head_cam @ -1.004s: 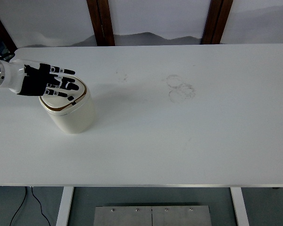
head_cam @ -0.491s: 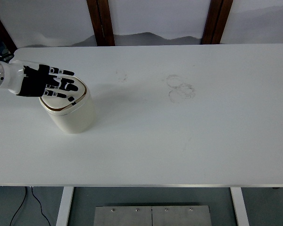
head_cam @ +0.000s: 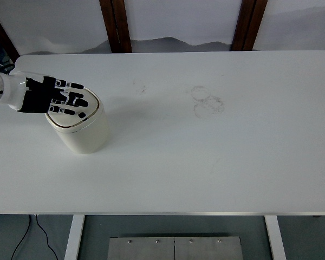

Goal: Close trash bin

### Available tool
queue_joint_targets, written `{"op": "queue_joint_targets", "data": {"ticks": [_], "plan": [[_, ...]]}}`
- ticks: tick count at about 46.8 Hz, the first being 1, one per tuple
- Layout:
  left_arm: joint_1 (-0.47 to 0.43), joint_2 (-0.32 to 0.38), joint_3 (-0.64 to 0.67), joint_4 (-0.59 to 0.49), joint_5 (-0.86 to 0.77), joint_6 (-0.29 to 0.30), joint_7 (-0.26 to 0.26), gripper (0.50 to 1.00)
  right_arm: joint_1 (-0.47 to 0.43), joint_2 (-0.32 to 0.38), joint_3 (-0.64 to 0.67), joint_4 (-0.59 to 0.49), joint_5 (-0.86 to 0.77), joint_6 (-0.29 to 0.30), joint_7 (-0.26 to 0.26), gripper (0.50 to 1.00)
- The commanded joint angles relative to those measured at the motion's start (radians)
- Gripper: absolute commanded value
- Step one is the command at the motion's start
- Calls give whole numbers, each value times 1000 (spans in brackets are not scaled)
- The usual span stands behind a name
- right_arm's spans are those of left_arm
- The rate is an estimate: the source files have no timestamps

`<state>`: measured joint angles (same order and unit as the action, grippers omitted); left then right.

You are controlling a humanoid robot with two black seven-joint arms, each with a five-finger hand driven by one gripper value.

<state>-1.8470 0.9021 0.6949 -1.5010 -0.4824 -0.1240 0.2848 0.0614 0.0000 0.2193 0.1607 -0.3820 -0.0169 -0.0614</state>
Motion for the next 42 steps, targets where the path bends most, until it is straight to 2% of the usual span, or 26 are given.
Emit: {"op": "queue_joint_targets", "data": {"ticks": [1,42], "plan": [[2,0,0,-1,1,1,-1,1000,0,0,0,0,0,0,0,995],[2,9,12,4,-1,0,-1,1000,0,0,0,0,0,0,0,995]]}}
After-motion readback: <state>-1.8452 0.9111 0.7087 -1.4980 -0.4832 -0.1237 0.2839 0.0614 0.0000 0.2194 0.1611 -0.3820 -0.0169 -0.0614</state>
